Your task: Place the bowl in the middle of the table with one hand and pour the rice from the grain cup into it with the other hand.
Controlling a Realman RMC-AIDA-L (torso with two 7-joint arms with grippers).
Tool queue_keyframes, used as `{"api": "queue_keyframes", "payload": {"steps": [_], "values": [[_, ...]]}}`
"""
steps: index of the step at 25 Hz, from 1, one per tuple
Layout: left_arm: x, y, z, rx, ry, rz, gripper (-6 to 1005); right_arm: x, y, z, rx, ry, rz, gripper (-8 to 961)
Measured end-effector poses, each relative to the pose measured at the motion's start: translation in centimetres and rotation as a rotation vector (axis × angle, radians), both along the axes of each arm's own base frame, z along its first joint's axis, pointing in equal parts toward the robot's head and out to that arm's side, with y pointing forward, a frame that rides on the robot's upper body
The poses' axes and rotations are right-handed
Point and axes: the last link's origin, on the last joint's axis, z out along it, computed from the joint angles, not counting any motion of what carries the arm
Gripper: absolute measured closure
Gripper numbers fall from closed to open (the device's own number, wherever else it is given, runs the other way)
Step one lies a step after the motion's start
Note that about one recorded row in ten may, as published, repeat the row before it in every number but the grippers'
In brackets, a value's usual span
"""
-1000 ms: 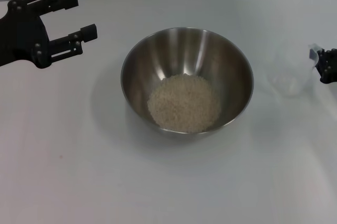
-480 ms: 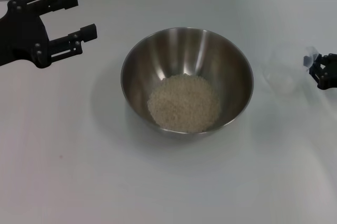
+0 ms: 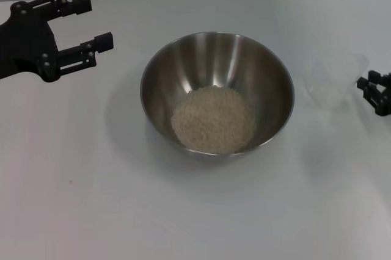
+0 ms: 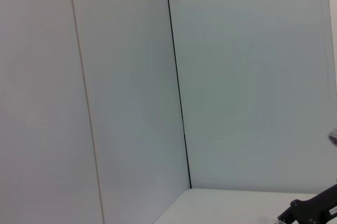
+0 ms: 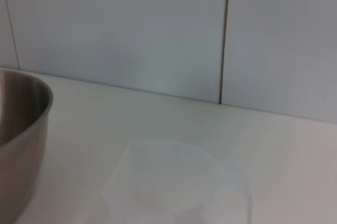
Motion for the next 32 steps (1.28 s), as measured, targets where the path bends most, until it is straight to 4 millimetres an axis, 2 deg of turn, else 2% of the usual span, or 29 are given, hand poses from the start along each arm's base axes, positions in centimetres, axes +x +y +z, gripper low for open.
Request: {"api": "queue_keyframes", "payload": {"steps": [3,5,6,9,12,14,17,19,20,23,25,26,27,28,30,32], "values": [[0.0,0.0,0.0,0.000,0.000,0.000,304,0.2,-0.8,0.3,0.004,0.012,0.004,717],[0.0,0.0,0.0,0.000,0.001,0.000,304,0.4,-2.4,1.3,0.044,0.077,0.017,704],[0.0,0.0,0.0,0.000,0.001,0.000,304,0.4,-2.4,1.3,0.044,0.077,0.017,692],[0.0,0.0,0.0,-0.001,0.000,0.000,304,0.4,-3.9,3.2,0.128,0.194,0.026,655],[0.0,0.0,0.0,-0.002,-0.001,0.002,304,-0.7,-5.3,4.8,0.143,0.291,0.106,619],[0.0,0.0,0.0,-0.004,-0.002,0.003,304,-1.2,-5.4,5.2,0.134,0.296,0.129,528],[0.1,0.0,-0.1,-0.008,-0.004,0.003,304,-2.7,-5.3,6.2,0.100,0.308,0.203,391],[0.0,-0.1,-0.2,-0.016,-0.002,0.009,304,-3.1,-5.2,6.4,0.096,0.313,0.226,240],[-0.1,-0.1,-0.3,-0.036,0.008,0.019,304,-4.1,-4.8,7.1,0.081,0.330,0.261,164],[0.0,-0.2,-0.5,-0.072,0.030,0.034,304,-5.2,-4.3,7.6,0.029,0.332,0.272,164],[0.0,-0.4,-0.6,-0.116,0.067,0.045,304,-7.2,-2.9,8.1,-0.143,0.263,0.253,163],[0.0,-0.4,-0.6,-0.116,0.067,0.045,304,-7.2,-2.9,8.1,-0.143,0.263,0.253,163],[0.0,-0.6,-0.5,-0.134,0.074,0.039,304,-8.7,-2.3,8.2,-0.268,0.205,0.260,163],[0.0,-0.8,-0.4,-0.147,0.078,0.032,304,-8.7,-2.3,8.2,-0.268,0.205,0.260,163],[0.0,-1.0,-0.1,-0.164,0.081,0.022,304,-10.9,-1.7,8.5,-0.434,0.145,0.322,163],[-0.2,-1.6,0.1,-0.197,0.074,0.006,304,-11.3,-1.5,8.6,-0.464,0.140,0.332,163]]}}
